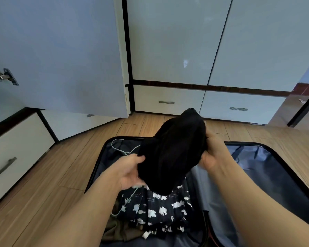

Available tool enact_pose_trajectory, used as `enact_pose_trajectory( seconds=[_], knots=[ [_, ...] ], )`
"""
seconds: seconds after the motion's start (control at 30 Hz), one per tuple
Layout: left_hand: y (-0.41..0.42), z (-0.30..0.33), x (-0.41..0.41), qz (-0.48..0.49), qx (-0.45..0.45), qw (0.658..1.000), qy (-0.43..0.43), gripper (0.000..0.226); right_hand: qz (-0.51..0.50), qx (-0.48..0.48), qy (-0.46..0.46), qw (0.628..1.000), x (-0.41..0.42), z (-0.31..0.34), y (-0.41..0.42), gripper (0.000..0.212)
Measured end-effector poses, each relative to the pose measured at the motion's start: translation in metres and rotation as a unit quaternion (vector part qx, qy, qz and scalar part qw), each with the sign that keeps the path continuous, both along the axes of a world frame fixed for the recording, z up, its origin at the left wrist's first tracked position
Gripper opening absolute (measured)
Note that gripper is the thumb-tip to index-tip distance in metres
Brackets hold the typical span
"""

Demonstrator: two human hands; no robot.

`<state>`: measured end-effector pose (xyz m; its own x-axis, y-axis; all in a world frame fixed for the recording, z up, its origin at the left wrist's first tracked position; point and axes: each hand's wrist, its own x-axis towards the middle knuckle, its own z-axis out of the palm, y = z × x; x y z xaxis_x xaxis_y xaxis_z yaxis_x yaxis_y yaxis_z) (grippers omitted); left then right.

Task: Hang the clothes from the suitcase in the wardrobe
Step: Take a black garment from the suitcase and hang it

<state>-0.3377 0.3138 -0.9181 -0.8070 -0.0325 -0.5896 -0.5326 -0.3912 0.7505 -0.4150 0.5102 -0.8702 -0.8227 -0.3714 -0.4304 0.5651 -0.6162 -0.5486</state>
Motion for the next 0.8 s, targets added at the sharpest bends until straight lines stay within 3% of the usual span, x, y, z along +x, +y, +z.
enact_pose_trajectory(
  seconds=[0.1,0.17,0.23,0.33,0.4,0.5,0.53,0.63,0.73,0.8],
  knots=[
    [-0.007,0.014,-0.008,0.129,0.129,0.979,0.096,0.028,-0.023,0.003,-0.042,0.999,0.001,-0.010,0.006,0.046],
    [-0.008,0.030,-0.013,0.171,0.179,0.958,0.142,0.029,0.035,0.040,-0.056,0.997,0.007,-0.017,0.008,0.051],
    [-0.002,0.045,-0.018,0.163,0.206,0.949,0.174,0.028,0.109,0.111,-0.073,0.985,0.016,-0.023,0.004,0.042],
    [0.011,0.051,-0.020,0.120,0.188,0.953,0.203,0.026,0.162,0.137,-0.085,0.974,0.025,-0.031,-0.012,0.035],
    [0.015,0.048,-0.021,0.089,0.158,0.958,0.222,0.034,0.194,0.217,0.003,0.957,0.024,-0.034,-0.025,0.033],
    [0.017,0.051,-0.019,-0.001,0.084,0.968,0.237,0.045,0.214,0.320,0.228,0.894,0.022,-0.031,-0.034,0.062],
    [0.016,0.053,-0.018,-0.035,0.062,0.968,0.242,0.048,0.210,0.340,0.277,0.874,0.021,-0.027,-0.034,0.062],
    [0.013,0.057,-0.018,-0.075,0.012,0.965,0.253,0.056,0.175,0.387,0.336,0.841,0.020,-0.016,-0.029,0.035],
    [0.004,0.053,-0.020,-0.005,-0.001,0.965,0.263,0.064,0.027,0.442,0.265,0.857,0.010,-0.018,-0.020,0.024],
    [-0.002,0.047,-0.019,0.028,-0.003,0.967,0.254,0.069,-0.035,0.476,0.227,0.849,0.006,-0.018,-0.016,0.023]
  ],
)
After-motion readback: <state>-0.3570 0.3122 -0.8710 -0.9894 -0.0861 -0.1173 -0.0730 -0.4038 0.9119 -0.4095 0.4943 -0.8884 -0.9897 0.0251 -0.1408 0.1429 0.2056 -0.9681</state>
